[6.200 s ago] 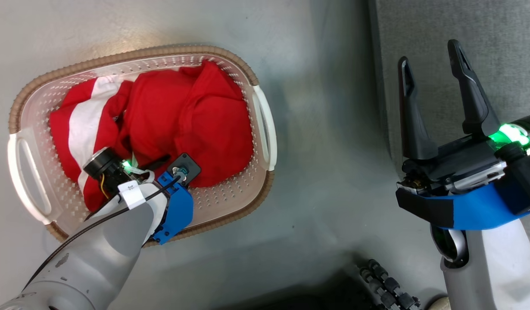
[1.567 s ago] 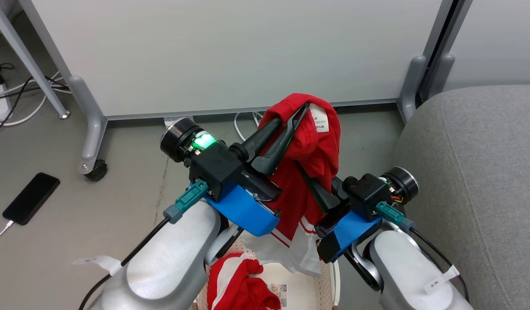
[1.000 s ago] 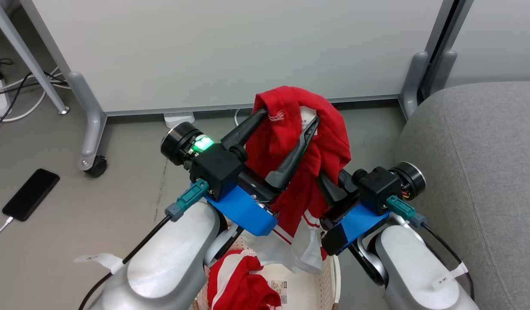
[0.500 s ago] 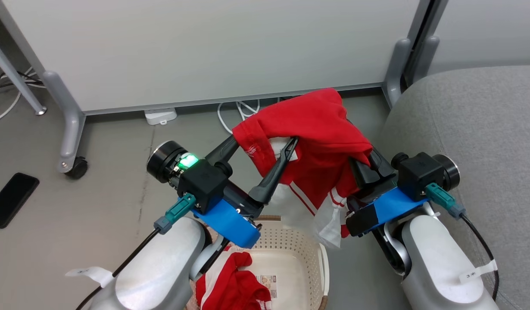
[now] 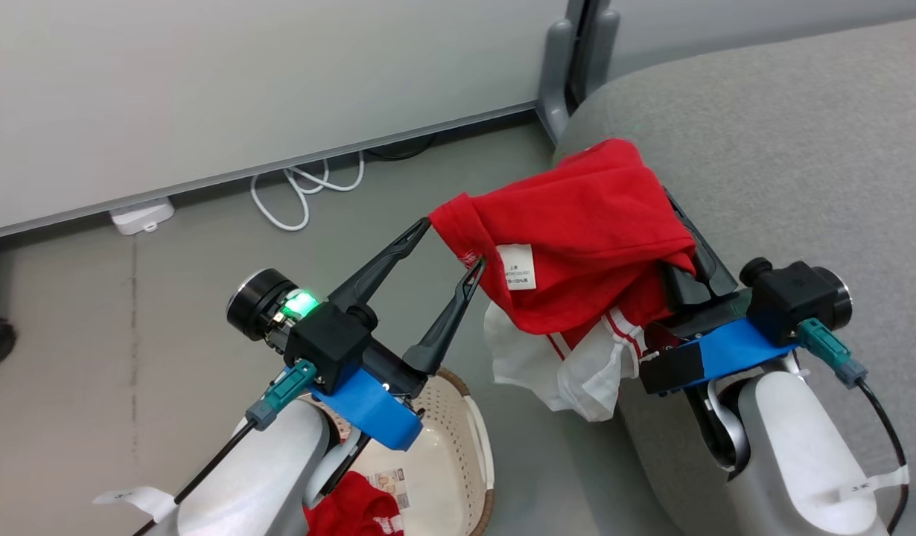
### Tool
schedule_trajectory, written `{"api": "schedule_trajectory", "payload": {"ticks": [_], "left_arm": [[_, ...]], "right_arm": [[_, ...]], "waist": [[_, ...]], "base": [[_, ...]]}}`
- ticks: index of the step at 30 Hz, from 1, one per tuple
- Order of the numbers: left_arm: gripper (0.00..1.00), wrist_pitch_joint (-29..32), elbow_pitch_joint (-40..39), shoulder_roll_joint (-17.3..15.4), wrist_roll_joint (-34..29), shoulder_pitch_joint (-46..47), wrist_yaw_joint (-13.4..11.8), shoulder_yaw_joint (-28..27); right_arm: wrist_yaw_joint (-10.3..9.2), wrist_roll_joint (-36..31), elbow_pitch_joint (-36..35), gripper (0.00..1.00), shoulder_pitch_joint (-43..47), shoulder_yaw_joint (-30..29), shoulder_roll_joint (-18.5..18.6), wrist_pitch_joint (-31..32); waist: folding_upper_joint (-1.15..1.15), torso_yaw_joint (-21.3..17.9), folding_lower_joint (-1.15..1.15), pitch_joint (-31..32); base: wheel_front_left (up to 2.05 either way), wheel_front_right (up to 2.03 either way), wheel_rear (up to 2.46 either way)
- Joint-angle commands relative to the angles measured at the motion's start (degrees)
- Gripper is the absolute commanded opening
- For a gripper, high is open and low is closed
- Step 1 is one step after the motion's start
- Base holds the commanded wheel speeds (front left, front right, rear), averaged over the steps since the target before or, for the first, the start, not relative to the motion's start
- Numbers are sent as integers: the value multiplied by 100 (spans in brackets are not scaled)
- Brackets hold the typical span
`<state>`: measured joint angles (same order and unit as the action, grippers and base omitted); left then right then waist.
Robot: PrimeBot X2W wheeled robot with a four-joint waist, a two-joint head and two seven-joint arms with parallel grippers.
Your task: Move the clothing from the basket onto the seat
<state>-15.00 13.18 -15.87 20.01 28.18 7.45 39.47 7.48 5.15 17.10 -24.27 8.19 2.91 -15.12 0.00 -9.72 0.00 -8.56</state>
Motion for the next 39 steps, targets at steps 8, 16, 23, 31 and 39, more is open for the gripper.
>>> {"api": "schedule_trajectory", "payload": {"ticks": [8, 16, 23, 31, 39], "left_arm": [[100, -28, -12, -98, -51, -104, 2, 13], [100, -28, -28, -57, -125, -37, 2, 98], [100, -28, -34, 19, -168, 64, 3, 192], [100, -28, -140, -26, -250, 326, 2, 131], [100, -28, -368, -324, -397, 921, 3, 150]], "right_arm": [[3, -160, -373, 0, 327, -444, -2, -5], [3, -218, -726, 0, 727, -880, -3, -6], [3, -128, -876, 0, 894, -1048, -3, -6], [3, -219, -1236, 0, 290, -1280, -1, -6], [3, -334, -1779, 0, -1477, -2185, 299, -5]], "waist": [[0, -801, 0, -127], [0, -1170, 0, -214], [0, -1259, 0, -286], [0, -1057, 0, -719], [0, -688, 0, -1965]], "base": [[0, 0, 0], [0, 0, 0], [0, 0, 0], [0, 0, 0], [0, 0, 0]]}}
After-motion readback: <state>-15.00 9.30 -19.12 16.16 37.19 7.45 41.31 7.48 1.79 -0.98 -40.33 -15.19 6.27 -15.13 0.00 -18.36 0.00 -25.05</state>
